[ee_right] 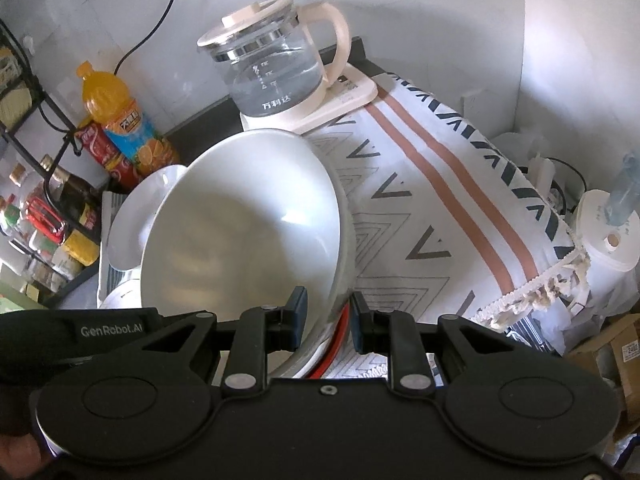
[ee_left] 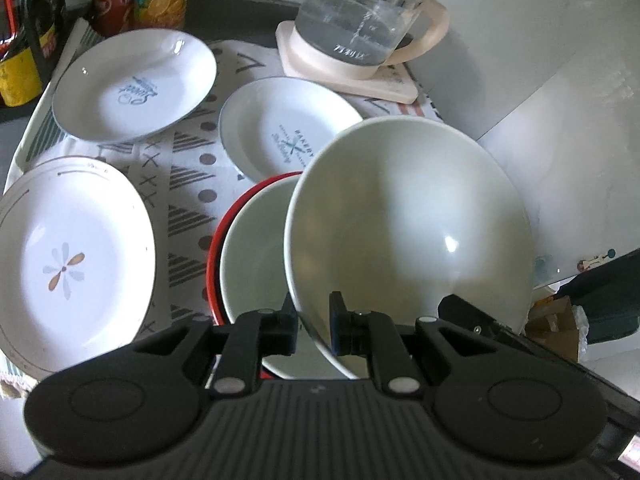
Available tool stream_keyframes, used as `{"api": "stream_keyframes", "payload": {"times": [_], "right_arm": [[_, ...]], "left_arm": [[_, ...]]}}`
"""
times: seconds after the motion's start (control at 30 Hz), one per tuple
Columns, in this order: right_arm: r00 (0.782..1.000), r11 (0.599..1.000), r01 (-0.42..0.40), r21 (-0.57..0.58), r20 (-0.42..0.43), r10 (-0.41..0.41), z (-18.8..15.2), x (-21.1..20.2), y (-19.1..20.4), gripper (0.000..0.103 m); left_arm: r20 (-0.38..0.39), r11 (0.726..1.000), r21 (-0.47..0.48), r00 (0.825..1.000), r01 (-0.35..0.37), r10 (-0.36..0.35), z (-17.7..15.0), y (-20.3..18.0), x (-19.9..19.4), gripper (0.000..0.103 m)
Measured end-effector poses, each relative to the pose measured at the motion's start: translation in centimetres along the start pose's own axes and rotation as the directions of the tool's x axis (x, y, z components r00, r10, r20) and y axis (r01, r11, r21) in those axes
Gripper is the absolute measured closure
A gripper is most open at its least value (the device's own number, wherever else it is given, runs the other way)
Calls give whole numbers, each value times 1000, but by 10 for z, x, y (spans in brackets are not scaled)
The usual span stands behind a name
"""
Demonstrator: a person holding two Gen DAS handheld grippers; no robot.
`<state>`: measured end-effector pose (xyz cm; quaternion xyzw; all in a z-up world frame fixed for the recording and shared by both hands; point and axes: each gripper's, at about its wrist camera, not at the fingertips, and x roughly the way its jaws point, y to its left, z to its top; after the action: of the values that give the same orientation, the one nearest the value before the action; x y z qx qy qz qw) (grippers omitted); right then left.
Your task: Organize plates and bowls
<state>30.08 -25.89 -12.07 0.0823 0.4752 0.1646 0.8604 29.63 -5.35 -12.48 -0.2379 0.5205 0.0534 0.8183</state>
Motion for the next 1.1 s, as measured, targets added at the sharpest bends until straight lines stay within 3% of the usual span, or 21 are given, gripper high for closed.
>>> {"api": "stream_keyframes", "payload": {"times": [0.4, 0.73, 1.1], "right_arm": [[997, 998, 0, -68, -73, -5, -3, 23, 14, 79], [996, 995, -27, -96, -92, 18, 0, 25, 19, 68], [999, 996, -39, -85, -33, 36, 8, 14, 12, 67]], "left_arm": [[-32, 998, -50, 999, -32, 31, 0, 18, 11, 91], [-27, 995, -71, 997, -73, 71, 4, 20, 13, 89], [-1, 992, -84, 996, -91, 91, 12, 21, 3, 81]]}}
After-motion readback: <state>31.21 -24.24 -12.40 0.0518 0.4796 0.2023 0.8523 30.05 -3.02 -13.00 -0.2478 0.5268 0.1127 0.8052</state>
